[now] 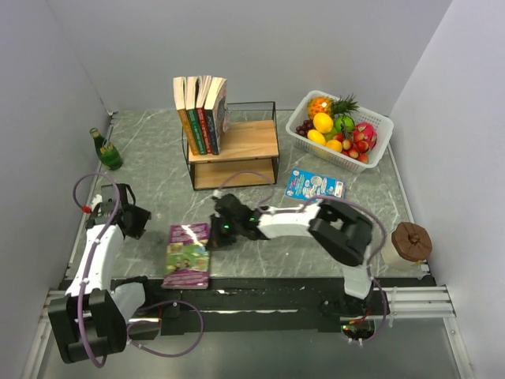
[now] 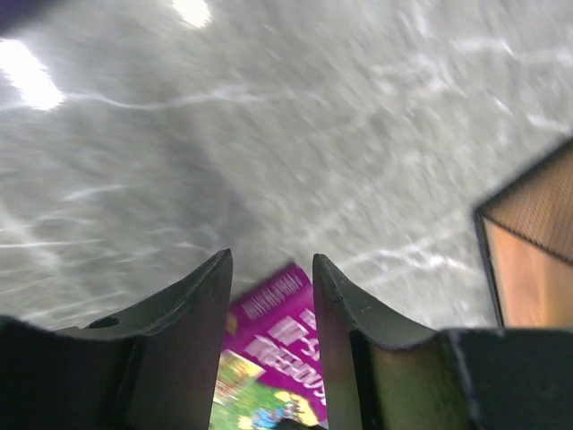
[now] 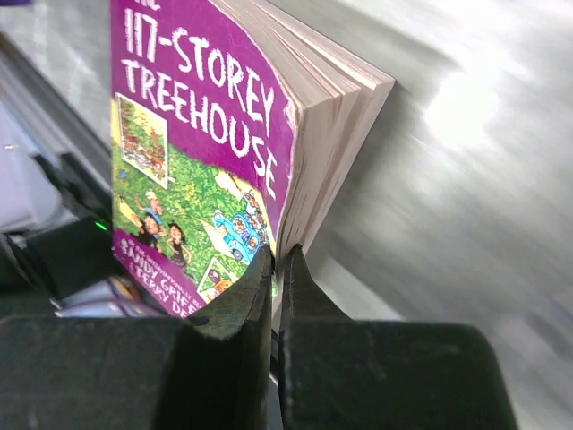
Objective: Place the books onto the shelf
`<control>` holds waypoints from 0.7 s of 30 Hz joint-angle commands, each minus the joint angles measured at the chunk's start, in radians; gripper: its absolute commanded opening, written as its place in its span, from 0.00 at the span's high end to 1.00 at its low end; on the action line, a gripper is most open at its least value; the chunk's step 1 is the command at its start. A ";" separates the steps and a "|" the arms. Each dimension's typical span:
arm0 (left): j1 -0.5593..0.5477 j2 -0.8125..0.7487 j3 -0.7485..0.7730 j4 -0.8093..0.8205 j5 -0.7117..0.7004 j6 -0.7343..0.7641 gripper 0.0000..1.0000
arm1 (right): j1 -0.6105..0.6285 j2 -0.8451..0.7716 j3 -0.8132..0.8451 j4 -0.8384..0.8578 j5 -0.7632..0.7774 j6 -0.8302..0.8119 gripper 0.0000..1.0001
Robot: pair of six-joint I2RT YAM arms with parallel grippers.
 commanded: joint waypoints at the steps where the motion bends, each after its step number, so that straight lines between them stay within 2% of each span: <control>1: -0.006 -0.061 -0.054 0.106 0.186 0.080 0.53 | -0.026 -0.162 -0.202 -0.069 0.133 -0.047 1.00; 6: -0.091 -0.155 -0.077 0.177 0.373 0.145 0.47 | -0.029 -0.338 -0.376 -0.101 0.201 -0.049 1.00; 8: -0.139 -0.198 -0.111 0.224 0.481 0.157 0.38 | -0.038 -0.374 -0.425 -0.101 0.210 -0.049 1.00; 9: -0.160 -0.224 -0.120 0.231 0.505 0.156 0.29 | -0.051 -0.401 -0.439 -0.100 0.210 -0.049 1.00; 10: -0.221 -0.233 -0.131 0.234 0.519 0.153 0.25 | -0.060 -0.414 -0.452 -0.097 0.204 -0.049 1.00; 12: -0.288 -0.237 -0.136 0.221 0.524 0.133 0.17 | -0.083 -0.438 -0.488 -0.077 0.191 -0.059 1.00; 15: -0.404 -0.186 -0.119 0.157 0.456 0.127 0.13 | -0.118 -0.443 -0.520 -0.043 0.135 -0.096 1.00; 16: -0.459 -0.168 -0.116 0.155 0.452 0.125 0.13 | -0.149 -0.437 -0.521 -0.035 0.111 -0.108 1.00; 21: -0.565 -0.039 -0.106 0.151 0.415 0.117 0.17 | -0.199 -0.383 -0.482 -0.031 0.023 -0.197 1.00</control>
